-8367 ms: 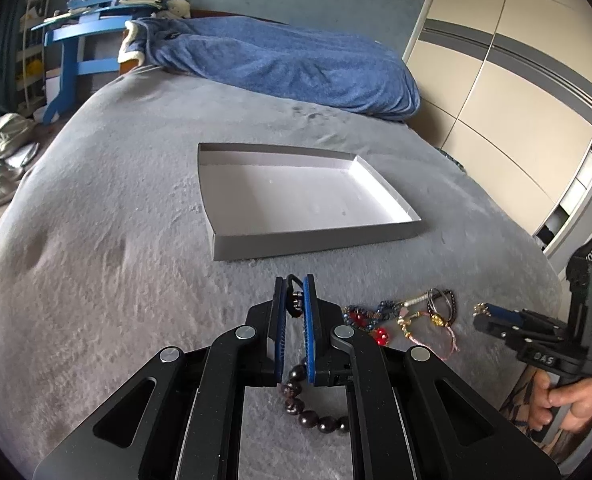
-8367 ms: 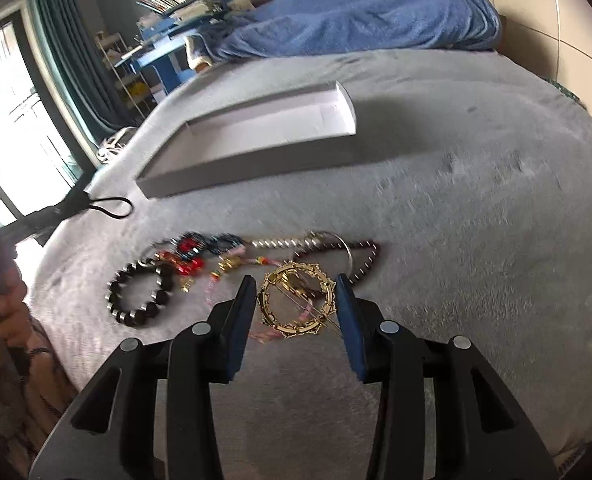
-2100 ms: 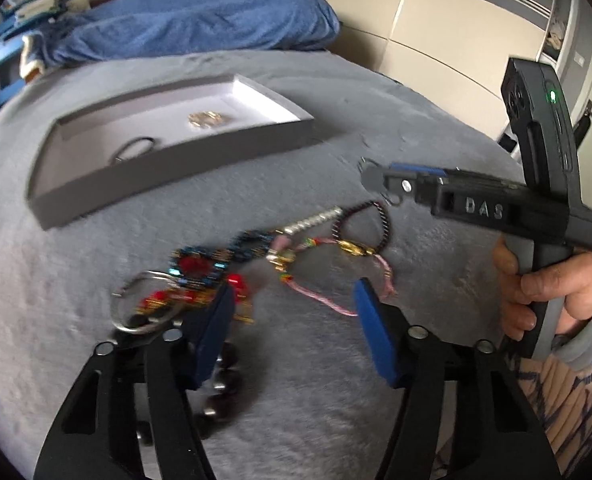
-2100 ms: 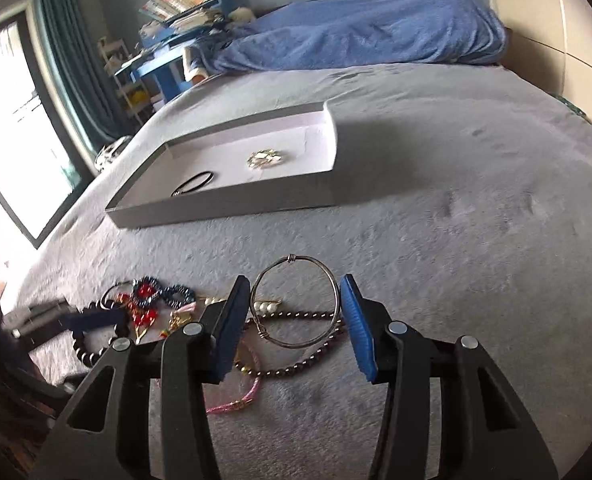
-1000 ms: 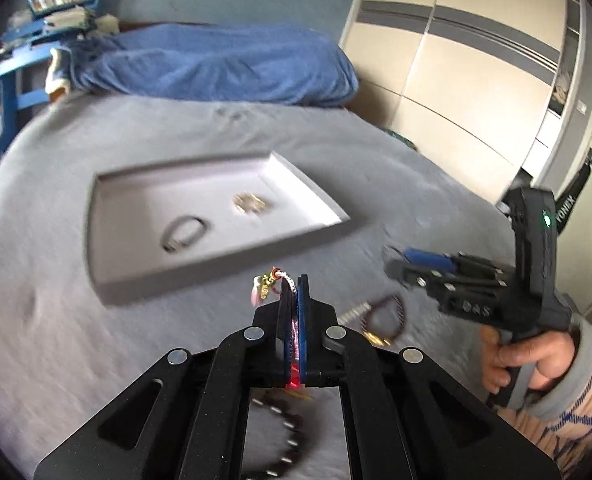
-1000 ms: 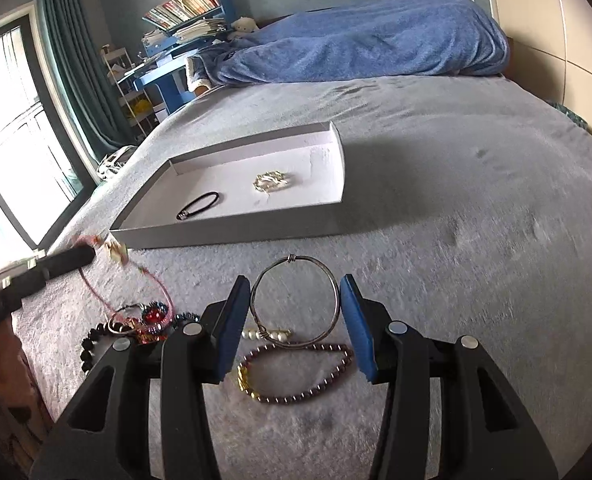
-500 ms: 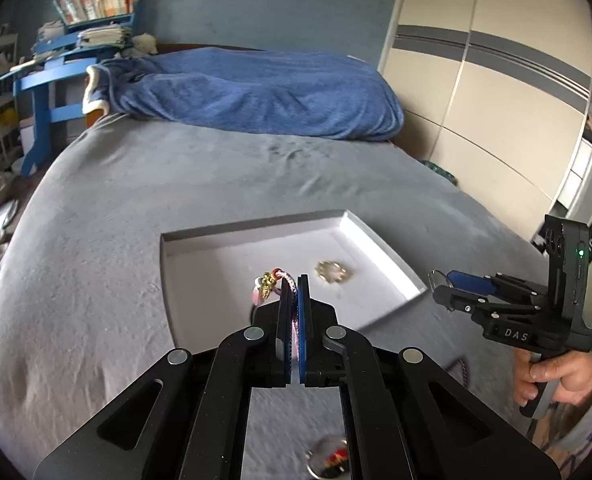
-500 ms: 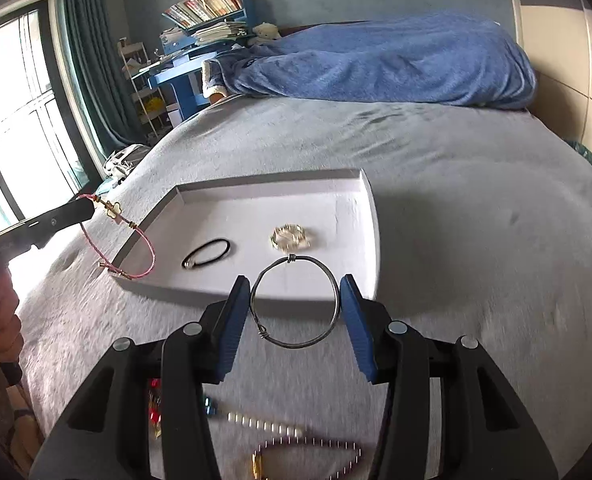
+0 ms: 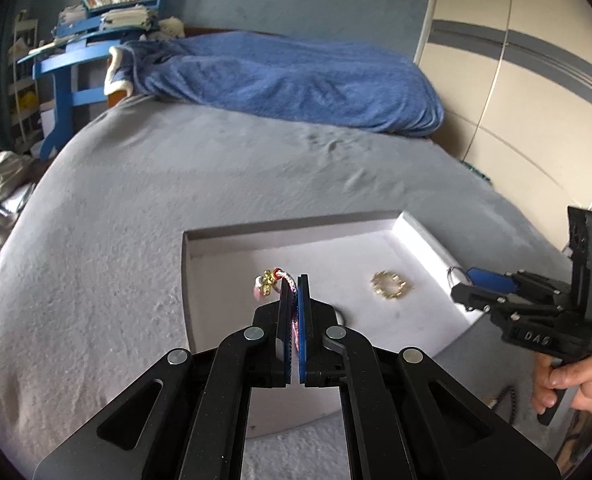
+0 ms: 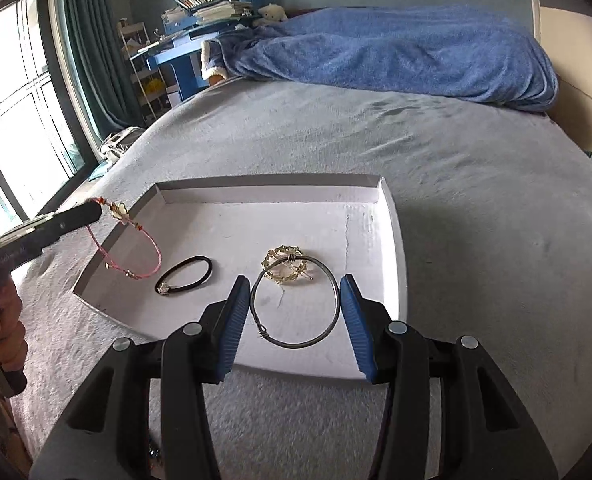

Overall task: Organize jewelry
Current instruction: 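Carry both bracelets into the tray and open both tools to release them, then return both tools to the pile and close the right tool on the dark red bead bracelet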

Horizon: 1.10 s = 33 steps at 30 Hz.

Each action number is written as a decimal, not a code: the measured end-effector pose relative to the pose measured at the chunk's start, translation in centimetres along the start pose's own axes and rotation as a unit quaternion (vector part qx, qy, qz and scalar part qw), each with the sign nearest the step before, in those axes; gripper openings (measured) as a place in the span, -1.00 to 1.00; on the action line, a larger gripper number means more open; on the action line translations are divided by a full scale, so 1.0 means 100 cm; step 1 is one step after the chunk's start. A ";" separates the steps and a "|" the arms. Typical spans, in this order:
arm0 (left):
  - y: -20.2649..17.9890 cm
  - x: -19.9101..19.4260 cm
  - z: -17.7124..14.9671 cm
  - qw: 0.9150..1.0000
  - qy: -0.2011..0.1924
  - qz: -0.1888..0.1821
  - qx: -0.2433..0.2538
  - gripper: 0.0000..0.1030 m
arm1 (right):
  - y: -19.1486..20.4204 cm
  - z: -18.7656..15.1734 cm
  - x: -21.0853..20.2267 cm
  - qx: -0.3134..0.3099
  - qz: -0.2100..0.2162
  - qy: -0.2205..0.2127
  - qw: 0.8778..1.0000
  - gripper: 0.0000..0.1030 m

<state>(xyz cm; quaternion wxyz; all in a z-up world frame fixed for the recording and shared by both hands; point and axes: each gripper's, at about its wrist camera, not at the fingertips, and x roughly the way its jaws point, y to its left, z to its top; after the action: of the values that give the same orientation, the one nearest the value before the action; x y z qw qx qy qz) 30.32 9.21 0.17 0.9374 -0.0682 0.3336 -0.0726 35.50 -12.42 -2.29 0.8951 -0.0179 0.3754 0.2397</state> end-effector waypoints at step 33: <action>-0.002 -0.011 -0.030 0.998 0.025 0.066 0.007 0.22 | -0.006 -0.013 0.003 0.027 -0.021 0.014 0.999 0.15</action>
<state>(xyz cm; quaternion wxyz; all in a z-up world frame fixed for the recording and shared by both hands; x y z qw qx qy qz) 27.58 9.02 -1.43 0.9322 -0.0378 0.3598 -0.0147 35.07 -13.05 -3.54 0.8946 -0.0046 0.3941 0.2106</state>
